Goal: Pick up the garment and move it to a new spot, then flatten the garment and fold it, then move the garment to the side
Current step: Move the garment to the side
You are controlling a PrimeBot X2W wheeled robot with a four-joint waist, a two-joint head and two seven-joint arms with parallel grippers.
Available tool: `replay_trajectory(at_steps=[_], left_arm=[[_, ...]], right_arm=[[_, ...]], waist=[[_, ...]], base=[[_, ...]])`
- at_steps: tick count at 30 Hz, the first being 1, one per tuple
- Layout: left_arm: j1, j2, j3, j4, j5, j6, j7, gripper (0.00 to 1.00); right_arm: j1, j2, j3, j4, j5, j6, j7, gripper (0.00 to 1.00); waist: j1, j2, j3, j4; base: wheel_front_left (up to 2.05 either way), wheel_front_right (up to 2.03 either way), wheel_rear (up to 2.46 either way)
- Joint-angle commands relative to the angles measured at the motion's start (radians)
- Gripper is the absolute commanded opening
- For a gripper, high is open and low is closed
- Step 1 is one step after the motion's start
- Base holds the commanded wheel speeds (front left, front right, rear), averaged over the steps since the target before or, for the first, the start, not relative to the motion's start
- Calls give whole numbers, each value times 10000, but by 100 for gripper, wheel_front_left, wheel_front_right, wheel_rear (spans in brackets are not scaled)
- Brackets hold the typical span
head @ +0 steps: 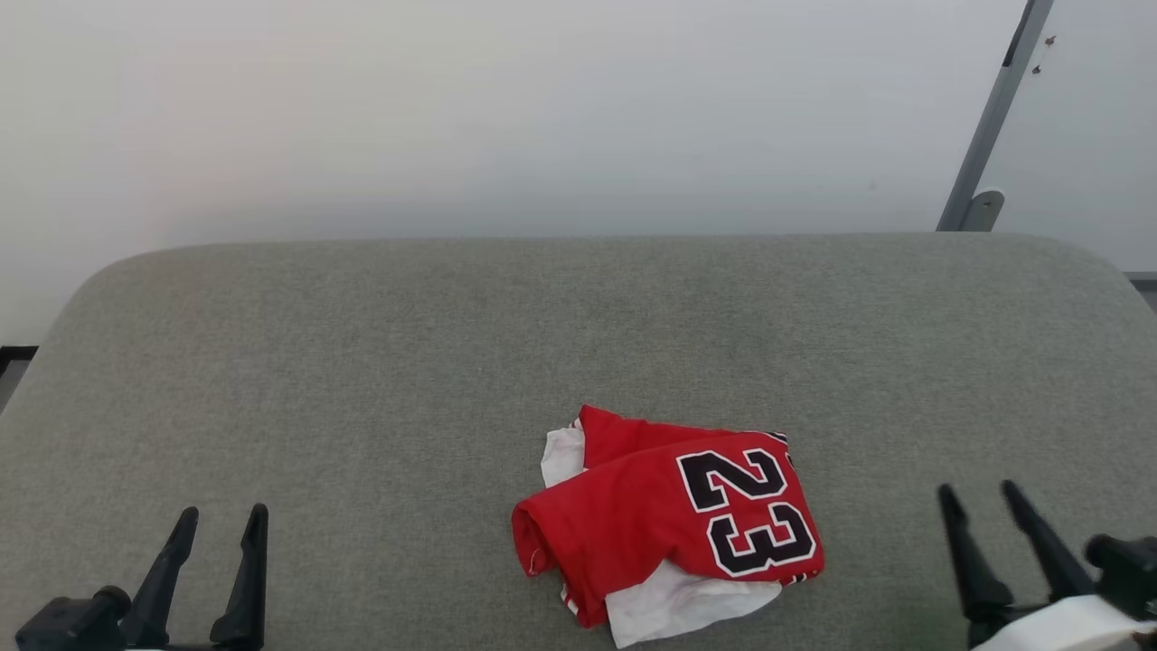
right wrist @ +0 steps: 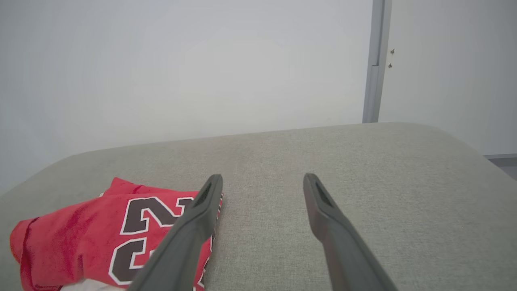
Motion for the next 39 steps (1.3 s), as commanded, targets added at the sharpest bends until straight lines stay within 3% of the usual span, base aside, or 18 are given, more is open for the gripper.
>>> replay_trajectory(at_steps=[1, 13, 27, 32, 39], left_arm=[[-182, 61, 3, -54, -101, -34, -66, 100], [-265, 130, -526, 108, -757, -34, -63, 100], [-1218, 13, -1179, 348, -1022, -35, -61, 100], [-1580, -49, -1415, 467, -1065, -35, -61, 100], [-1914, -164, -1571, 615, -1138, -35, -61, 100]], right_arm=[[-205, -109, 288, 25, 215, -4, 157, 100], [-2062, -1120, 2530, 417, 1880, -4, 3440, 100], [-4098, -2007, 3478, 1020, 2931, -4, 7939, 100], [-4624, -1904, 3758, 1427, 3079, -4, 9610, 100], [-4766, -1066, 4097, 2292, 3211, -1, 11253, 100]], waist=[[0, -1, 52, 67], [0, -1, 581, 664], [0, -1, 1902, 1409], [0, -1, 2292, 1648], [0, -1, 2565, 1911]], base=[[0, 0, 0], [0, 0, 0], [0, 0, 0], [0, 0, 0], [0, 0, 0]])
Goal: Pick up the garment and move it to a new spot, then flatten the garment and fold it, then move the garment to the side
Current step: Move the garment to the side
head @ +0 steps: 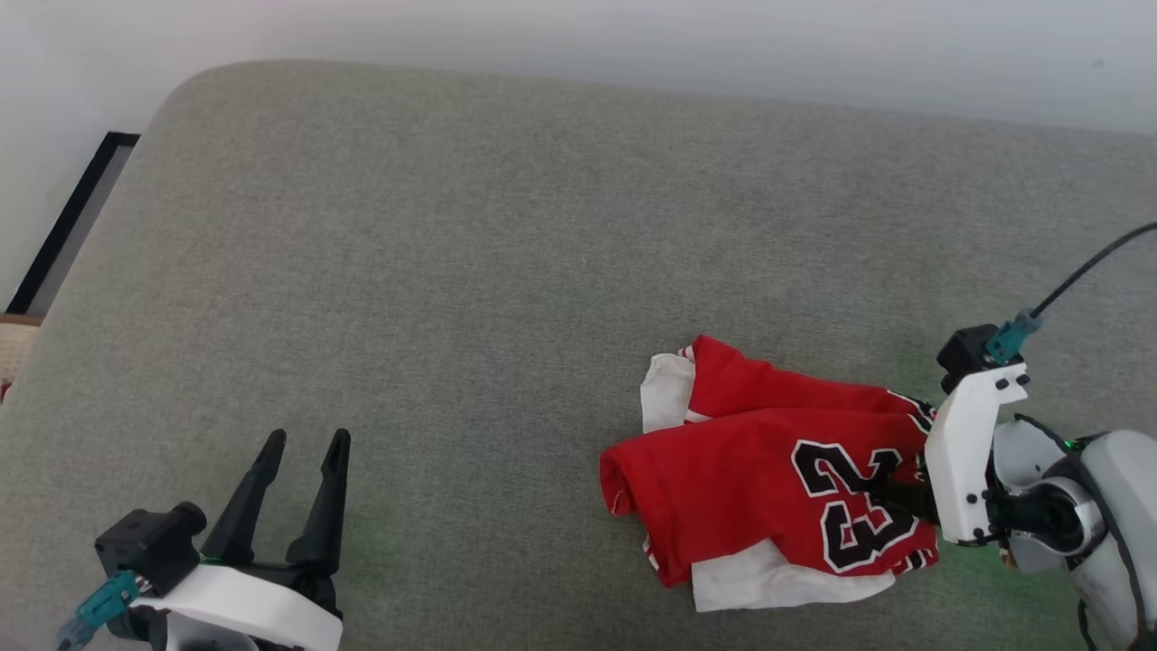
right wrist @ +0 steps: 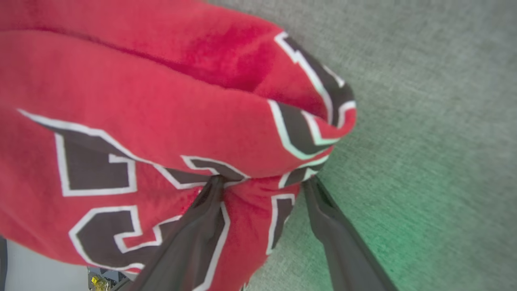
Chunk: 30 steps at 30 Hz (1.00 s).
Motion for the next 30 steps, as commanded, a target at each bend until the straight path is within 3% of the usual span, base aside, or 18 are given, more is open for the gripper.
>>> replay_trajectory(at_steps=[1, 2, 3, 13, 30], left_arm=[[-119, -28, -19, 29, -73, -35, -53, 100], [-156, -30, -24, 46, -72, -35, -53, 100], [-189, -33, -5, 58, -69, -35, -53, 100], [-231, 234, 178, 115, -63, -35, -53, 100], [-1411, 575, -217, -130, 304, -35, -53, 100]], right_arm=[[411, 584, 373, 319, 30, 6, 199, 78], [391, 651, 426, 338, -11, 6, 289, 30], [389, 698, 422, 325, -7, 8, 317, 0], [-133, 73, -433, -633, -332, 0, -143, 0], [-573, -877, -2469, -2159, -1645, 0, 29, 0]], waist=[[0, -1, 51, 60], [0, -1, 62, 79], [0, -1, 69, 90], [0, -1, -104, -234], [0, -1, 323, -1583]], base=[[0, 0, 0], [0, 0, 0], [0, 0, 0], [0, 0, 0], [0, 0, 0]])
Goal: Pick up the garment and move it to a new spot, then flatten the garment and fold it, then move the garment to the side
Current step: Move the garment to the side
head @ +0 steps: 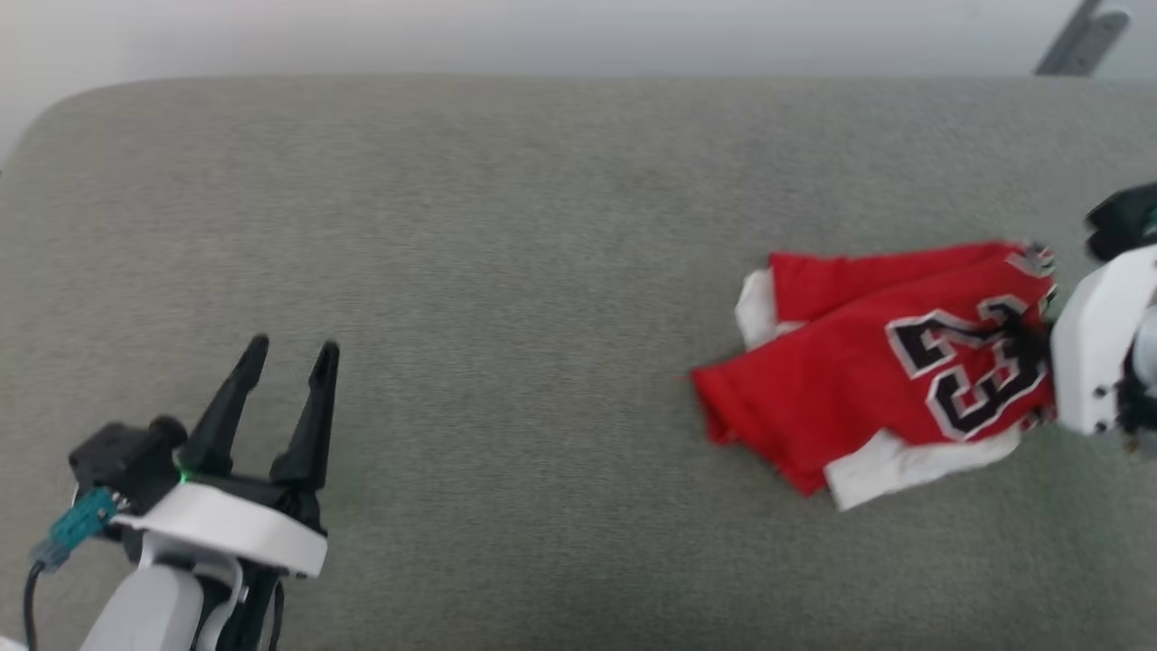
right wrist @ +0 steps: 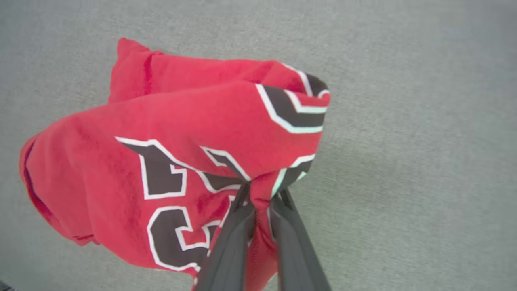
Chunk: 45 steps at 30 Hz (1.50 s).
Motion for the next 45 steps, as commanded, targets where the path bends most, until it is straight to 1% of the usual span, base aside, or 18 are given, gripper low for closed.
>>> replay_trajectory(at_steps=[1, 3, 5, 9, 14, 17, 23, 27, 31, 34, 37, 38, 39, 40, 41, 42, 45], left_arm=[[-172, -29, -28, -40, 76, -35, -53, 100], [-516, -15, -184, -88, 179, -35, -53, 100], [-804, -17, -319, -161, 253, -35, -53, 100], [-1357, -21, -679, -292, 343, -35, -52, 100], [-2186, 77, -1286, -386, 446, -36, -52, 100], [-2709, 147, -1718, -376, 475, -36, -52, 100], [-3744, 290, -2612, -401, 552, -36, -52, 100], [-4333, 382, -3153, -410, 627, -36, -53, 100], [-4782, 432, -3425, -423, 627, -36, -52, 100], [-4997, 438, -3538, -404, 575, -36, -52, 100], [-5143, 436, -3636, -358, 514, -34, -52, 100], [-5182, 429, -3641, -341, 527, -36, -52, 100], [-5209, 401, -3602, -329, 538, -36, -52, 100], [-5224, 376, -3551, -319, 564, -36, -52, 100], [-5214, 380, -3502, -316, 600, -36, -52, 100], [-5181, 389, -3441, -325, 630, -36, -53, 100], [-5058, 436, -3305, -349, 661, -36, -52, 100]], right_arm=[[-194, -37, -84, -41, -107, -8, -75, 0], [-350, -170, -411, -31, -481, -8, -123, 0], [-547, -278, -527, 9, -681, -8, -271, 0], [-1029, -626, -703, 308, -1166, -8, -845, 0], [-1772, -877, -898, 960, -1762, -8, -1711, 0], [-2203, -991, -952, 1394, -2186, -8, -2190, 0], [-2839, -1665, -555, 2223, -2909, -8, -3103, 0], [-3305, -1990, -585, 2967, -3560, -8, -3753, 0], [-3712, -1922, -811, 3812, -4306, -8, -4516, 0], [-3963, -1633, -1072, 4451, -4695, -8, -5038, 0], [-4061, -1206, -1261, 5155, -5054, -8, -5325, 1], [-4150, -1127, -1391, 5391, -5146, -8, -5412, 11], [-4238, -1039, -1494, 5577, -5204, -8, -5507, 18], [-4286, -955, -1529, 5743, -5322, -8, -5609, 18], [-4324, -847, -1524, 5880, -5387, -8, -5694, 45], [-4362, -778, -1591, 6018, -5396, -8, -5756, 100], [-4541, -706, -1711, 6247, -5489, -8, -5858, 100]], waist=[[0, 0, 196, -234], [0, 0, 442, -580], [0, 0, 628, -808], [0, 0, 1006, -1224], [0, 0, 1489, -1640], [0, 0, 1749, -1814], [0, 0, 2293, -2003], [0, 0, 2646, -2005], [0, 0, 2963, -1951], [0, 0, 3131, -1882], [0, 0, 3240, -1774], [0, 0, 3268, -1741], [0, 0, 3288, -1706], [0, 0, 3297, -1676], [0, 0, 3298, -1660], [0, 0, 3303, -1650], [0, 0, 3304, -1657]], base=[[0, 0, 0], [0, 0, 0], [0, 0, 0], [0, 0, 0], [0, 0, 0], [0, 0, 0], [0, 0, 0], [0, 0, 0], [0, 0, 0], [0, 0, 0], [0, 0, 0], [0, 0, 0], [0, 0, 0], [0, 0, 0], [0, 0, 0], [0, 0, 0], [0, 0, 0]])
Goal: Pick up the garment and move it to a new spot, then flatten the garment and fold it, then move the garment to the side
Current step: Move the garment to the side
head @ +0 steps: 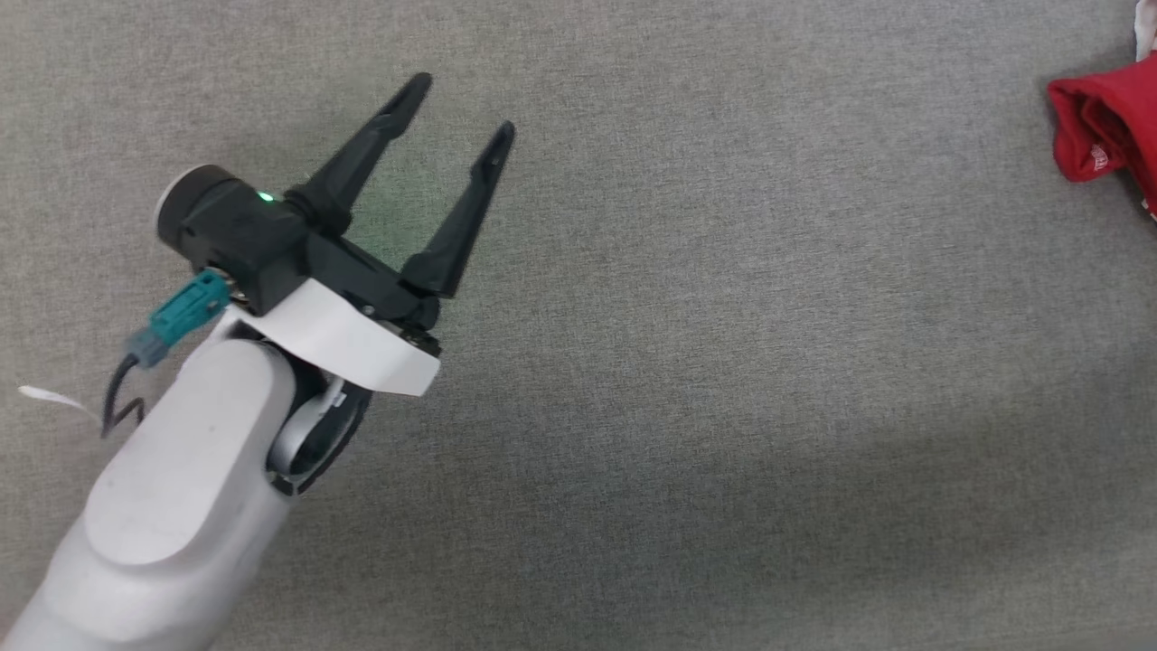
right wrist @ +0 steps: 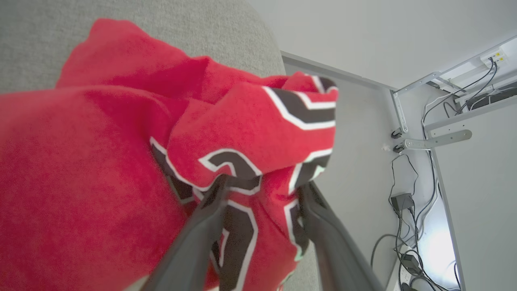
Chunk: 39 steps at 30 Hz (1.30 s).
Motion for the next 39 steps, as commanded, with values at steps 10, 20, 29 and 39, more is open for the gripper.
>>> replay_trajectory(at_steps=[10, 20, 29, 39], left_arm=[[787, 156, 709, -20, 112, -36, -50, 100], [1769, 113, 1569, 162, -276, -35, -52, 100], [3059, -238, 2907, 47, 82, -32, -50, 100], [5040, -689, 4800, -334, 738, 36, -50, 100]], right_arm=[[-596, 321, 34, 462, -52, -8, -761, 100], [-98, 1119, 514, -14, 1189, -8, -1745, 100], [1265, 1894, 804, -978, 2287, -8, -2725, 100], [3319, 2473, 1094, -2330, 2919, -8, -3956, 100]], waist=[[0, 0, -533, -139], [0, 0, -1615, -113], [0, 0, -2707, 115], [0, 0, -3745, 442]], base=[[0, 0, 0], [0, 0, 0], [0, 0, 0], [0, 0, 0]])
